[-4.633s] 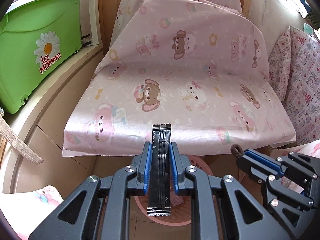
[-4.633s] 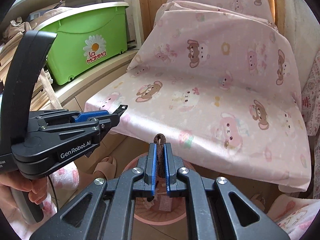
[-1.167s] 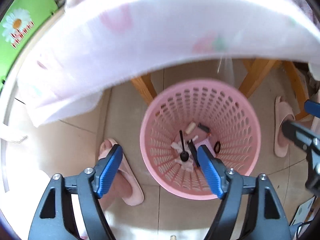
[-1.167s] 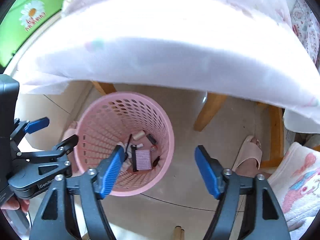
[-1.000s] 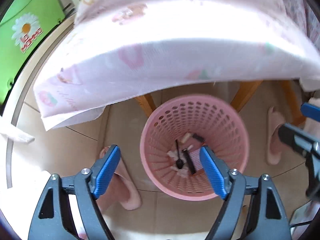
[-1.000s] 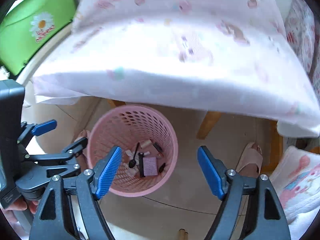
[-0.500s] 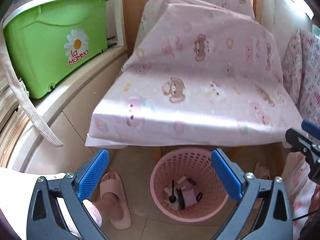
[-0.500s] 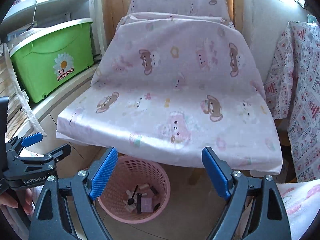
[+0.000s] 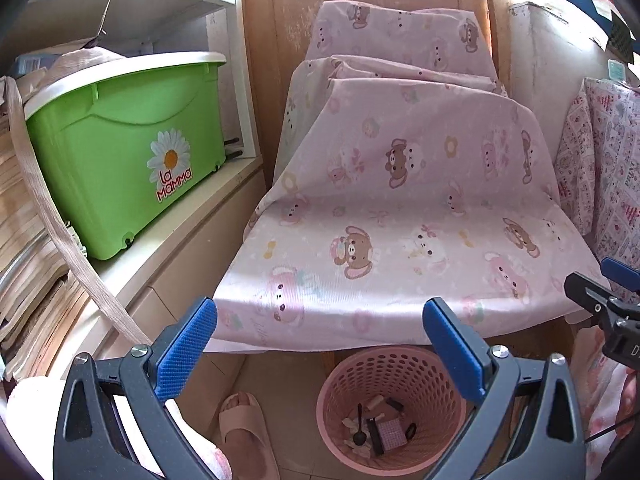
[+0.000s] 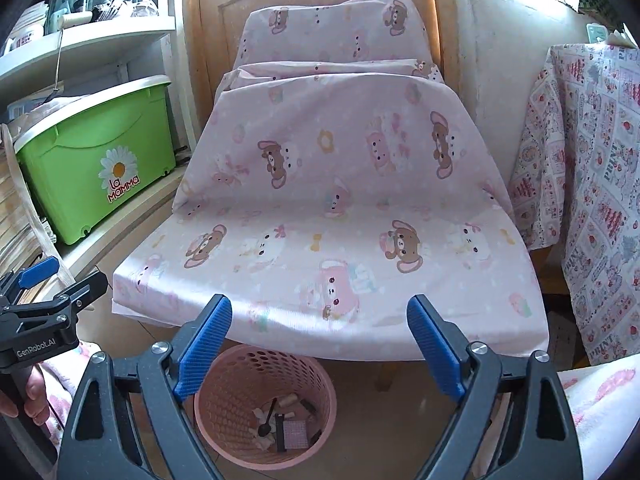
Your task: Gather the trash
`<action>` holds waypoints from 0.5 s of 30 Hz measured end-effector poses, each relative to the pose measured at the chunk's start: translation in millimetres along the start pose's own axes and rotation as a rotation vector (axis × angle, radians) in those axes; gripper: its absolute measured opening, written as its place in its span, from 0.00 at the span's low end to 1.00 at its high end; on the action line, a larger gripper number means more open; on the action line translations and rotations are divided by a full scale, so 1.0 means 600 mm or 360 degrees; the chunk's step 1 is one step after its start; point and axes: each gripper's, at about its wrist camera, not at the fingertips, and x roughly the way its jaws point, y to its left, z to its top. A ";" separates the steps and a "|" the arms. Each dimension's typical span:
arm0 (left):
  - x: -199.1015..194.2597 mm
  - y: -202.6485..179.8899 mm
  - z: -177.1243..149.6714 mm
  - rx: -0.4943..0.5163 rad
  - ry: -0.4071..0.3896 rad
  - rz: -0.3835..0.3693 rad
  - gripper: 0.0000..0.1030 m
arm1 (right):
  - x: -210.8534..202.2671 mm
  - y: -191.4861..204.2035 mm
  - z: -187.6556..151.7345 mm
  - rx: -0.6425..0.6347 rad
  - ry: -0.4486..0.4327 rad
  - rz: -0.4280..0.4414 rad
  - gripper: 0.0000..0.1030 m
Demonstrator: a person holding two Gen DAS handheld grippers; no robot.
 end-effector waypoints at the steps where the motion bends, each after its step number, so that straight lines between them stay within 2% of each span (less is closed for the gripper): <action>1: -0.002 -0.001 -0.002 -0.0020 -0.0018 -0.0014 0.99 | 0.003 -0.001 0.000 0.0004 0.0012 -0.0019 0.88; 4: -0.005 -0.005 -0.005 -0.0089 0.0013 -0.0092 0.99 | 0.018 -0.007 -0.005 0.0053 0.0073 -0.0049 0.88; 7: -0.013 -0.014 -0.011 -0.0072 -0.0018 -0.0050 0.99 | 0.025 -0.013 -0.009 0.0128 0.0110 -0.0020 0.88; 15: 0.010 -0.012 -0.019 -0.0077 0.0066 -0.0018 0.99 | 0.022 -0.009 -0.014 0.0076 0.0098 -0.0052 0.88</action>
